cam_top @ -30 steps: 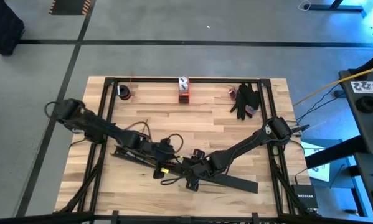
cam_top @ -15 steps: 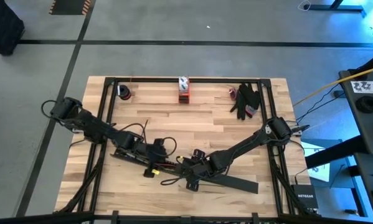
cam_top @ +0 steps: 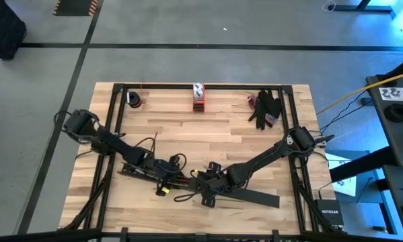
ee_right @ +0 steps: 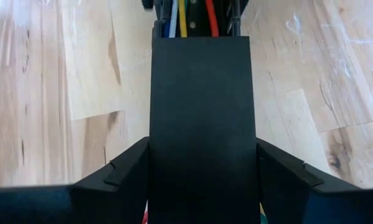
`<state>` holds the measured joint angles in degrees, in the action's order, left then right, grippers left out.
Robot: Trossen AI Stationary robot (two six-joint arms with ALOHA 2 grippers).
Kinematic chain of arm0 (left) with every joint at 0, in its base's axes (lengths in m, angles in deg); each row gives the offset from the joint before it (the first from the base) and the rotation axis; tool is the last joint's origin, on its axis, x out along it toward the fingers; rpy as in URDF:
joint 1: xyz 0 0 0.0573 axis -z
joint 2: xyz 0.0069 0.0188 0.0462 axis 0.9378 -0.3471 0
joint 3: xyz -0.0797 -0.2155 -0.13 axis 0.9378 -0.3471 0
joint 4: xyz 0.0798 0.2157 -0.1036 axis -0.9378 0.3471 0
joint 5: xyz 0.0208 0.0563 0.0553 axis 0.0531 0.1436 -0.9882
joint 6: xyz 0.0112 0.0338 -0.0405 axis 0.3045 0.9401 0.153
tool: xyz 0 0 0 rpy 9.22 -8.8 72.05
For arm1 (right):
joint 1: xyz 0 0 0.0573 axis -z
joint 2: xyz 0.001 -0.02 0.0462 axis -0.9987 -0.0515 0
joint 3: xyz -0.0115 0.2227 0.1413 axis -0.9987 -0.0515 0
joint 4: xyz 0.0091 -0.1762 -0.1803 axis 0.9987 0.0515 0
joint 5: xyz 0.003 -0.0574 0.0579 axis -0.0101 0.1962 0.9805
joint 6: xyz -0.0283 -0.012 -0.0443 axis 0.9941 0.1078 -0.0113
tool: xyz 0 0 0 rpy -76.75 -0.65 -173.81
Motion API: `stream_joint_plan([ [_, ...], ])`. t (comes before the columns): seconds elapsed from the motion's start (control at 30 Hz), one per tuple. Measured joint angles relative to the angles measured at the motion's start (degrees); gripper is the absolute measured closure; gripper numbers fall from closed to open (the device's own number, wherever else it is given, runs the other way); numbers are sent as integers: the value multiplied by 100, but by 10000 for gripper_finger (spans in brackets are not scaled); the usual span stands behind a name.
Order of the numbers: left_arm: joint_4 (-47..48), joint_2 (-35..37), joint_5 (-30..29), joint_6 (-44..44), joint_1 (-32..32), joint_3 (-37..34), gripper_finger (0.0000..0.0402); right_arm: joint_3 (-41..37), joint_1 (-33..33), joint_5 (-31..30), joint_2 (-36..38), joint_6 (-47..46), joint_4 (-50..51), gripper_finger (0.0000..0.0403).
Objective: Ziptie cables
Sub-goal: Insert the black cover of the black cable duct
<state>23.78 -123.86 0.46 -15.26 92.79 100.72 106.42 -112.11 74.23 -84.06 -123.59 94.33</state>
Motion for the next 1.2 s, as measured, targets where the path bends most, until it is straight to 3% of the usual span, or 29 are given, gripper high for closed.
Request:
stream_joint_plan([
  [0.27,-1097,-588,15,-416,24,-1,130,0,2,-5,5,-13,-103,173],
  [0.47,-1310,-831,47,-481,28,4,164,0,-2,15,7,-24,-204,173],
  [0.73,-1385,-877,-46,-435,32,15,167,47,106,154,-119,-494,-512,173],
  [1.2,-1250,-897,-131,-79,61,160,166,749,254,286,-727,-292,-510,173],
])
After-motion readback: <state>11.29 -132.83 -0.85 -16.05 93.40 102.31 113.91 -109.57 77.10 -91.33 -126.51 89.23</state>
